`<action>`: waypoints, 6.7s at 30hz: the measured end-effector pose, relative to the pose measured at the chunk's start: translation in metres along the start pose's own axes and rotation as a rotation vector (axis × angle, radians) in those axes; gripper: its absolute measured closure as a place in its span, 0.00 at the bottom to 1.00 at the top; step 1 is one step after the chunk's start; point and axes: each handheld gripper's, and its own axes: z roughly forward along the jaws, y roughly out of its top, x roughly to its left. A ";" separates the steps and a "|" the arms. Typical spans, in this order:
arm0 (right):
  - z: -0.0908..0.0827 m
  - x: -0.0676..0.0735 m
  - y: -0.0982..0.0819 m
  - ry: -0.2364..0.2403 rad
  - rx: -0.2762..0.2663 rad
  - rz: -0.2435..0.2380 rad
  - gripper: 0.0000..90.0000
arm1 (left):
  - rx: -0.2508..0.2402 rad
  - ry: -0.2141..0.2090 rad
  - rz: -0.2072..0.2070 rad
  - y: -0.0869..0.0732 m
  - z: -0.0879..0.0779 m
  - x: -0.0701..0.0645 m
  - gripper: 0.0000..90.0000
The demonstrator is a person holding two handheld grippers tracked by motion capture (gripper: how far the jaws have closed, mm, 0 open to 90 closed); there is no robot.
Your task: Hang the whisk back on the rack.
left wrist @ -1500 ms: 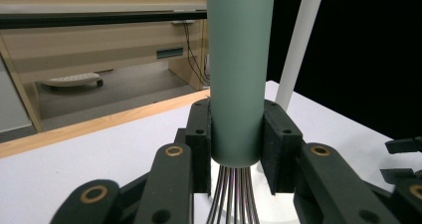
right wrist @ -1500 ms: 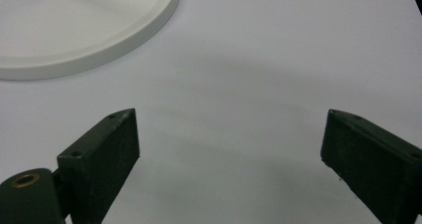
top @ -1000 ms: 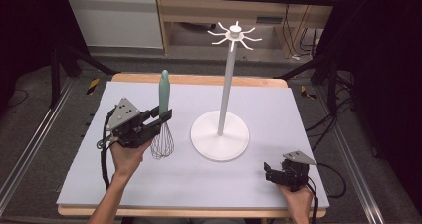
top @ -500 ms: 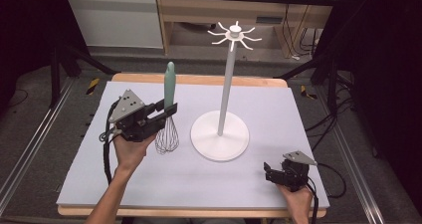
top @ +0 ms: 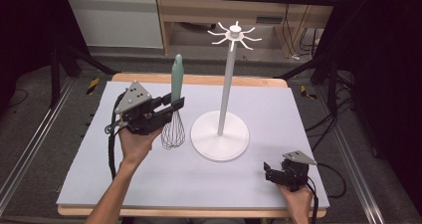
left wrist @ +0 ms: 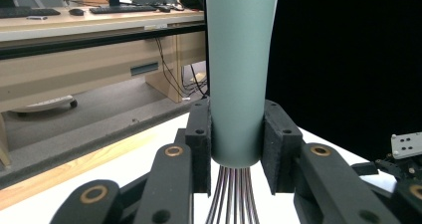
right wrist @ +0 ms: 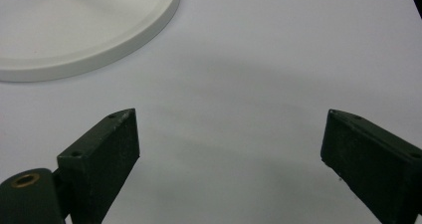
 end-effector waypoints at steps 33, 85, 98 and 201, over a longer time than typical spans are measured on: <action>-0.001 -0.001 0.000 -0.001 -0.003 0.005 0.10 | 0.021 -0.038 0.029 0.035 0.031 -0.009 0.76; -0.001 -0.001 0.001 0.004 -0.007 0.006 0.10 | 0.069 -0.035 0.053 0.048 0.062 -0.018 0.76; -0.001 -0.001 0.001 0.006 -0.007 0.008 0.10 | 0.076 -0.034 0.049 0.048 0.070 -0.019 0.76; -0.002 -0.003 -0.001 -0.013 0.003 0.019 0.10 | 0.185 -0.033 -0.005 -0.077 0.009 0.002 0.43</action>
